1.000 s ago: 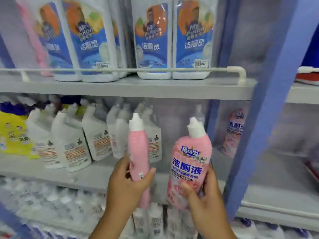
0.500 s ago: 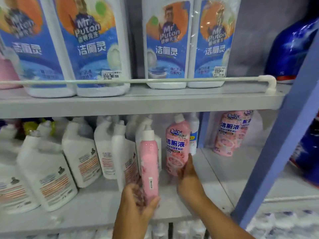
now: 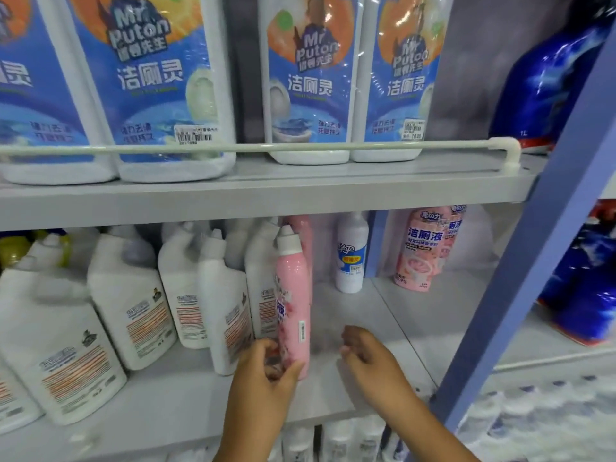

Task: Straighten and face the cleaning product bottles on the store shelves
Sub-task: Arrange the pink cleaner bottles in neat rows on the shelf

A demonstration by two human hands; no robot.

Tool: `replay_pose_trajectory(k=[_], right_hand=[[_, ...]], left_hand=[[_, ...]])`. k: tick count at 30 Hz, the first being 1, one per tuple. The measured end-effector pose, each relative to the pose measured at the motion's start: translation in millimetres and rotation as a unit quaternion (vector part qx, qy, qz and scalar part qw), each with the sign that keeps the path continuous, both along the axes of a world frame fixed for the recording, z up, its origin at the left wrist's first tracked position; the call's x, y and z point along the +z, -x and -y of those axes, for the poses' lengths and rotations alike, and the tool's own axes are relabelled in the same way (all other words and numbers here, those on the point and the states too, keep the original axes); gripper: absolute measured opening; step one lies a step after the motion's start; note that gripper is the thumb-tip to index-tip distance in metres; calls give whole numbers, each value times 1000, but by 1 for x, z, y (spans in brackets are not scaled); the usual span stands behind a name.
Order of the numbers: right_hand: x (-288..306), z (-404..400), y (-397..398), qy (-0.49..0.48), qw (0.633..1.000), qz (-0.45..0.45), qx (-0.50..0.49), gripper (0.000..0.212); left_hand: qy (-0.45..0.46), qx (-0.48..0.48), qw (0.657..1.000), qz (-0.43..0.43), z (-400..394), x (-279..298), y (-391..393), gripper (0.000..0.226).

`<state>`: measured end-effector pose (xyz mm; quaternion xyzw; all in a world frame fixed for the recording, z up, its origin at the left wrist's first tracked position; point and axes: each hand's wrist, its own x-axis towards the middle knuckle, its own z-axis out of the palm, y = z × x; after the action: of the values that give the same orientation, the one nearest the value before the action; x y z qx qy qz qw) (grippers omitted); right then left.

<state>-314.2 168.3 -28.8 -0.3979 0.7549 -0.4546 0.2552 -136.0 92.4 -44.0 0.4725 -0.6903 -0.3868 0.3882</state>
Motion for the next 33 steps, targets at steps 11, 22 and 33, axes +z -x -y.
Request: replay_pose_trajectory(k=[11, 22, 33], right_hand=[[85, -166, 40, 9, 954, 301, 5, 23], [86, -160, 174, 138, 971, 194, -5, 86], [78, -109, 316, 88, 978, 186, 35, 21]], left_hand=[[-60, -36, 996, -59, -4, -20, 57, 35], [-237, -73, 953, -172, -97, 44, 94, 19], [8, -85, 972, -219, -191, 78, 294, 37]])
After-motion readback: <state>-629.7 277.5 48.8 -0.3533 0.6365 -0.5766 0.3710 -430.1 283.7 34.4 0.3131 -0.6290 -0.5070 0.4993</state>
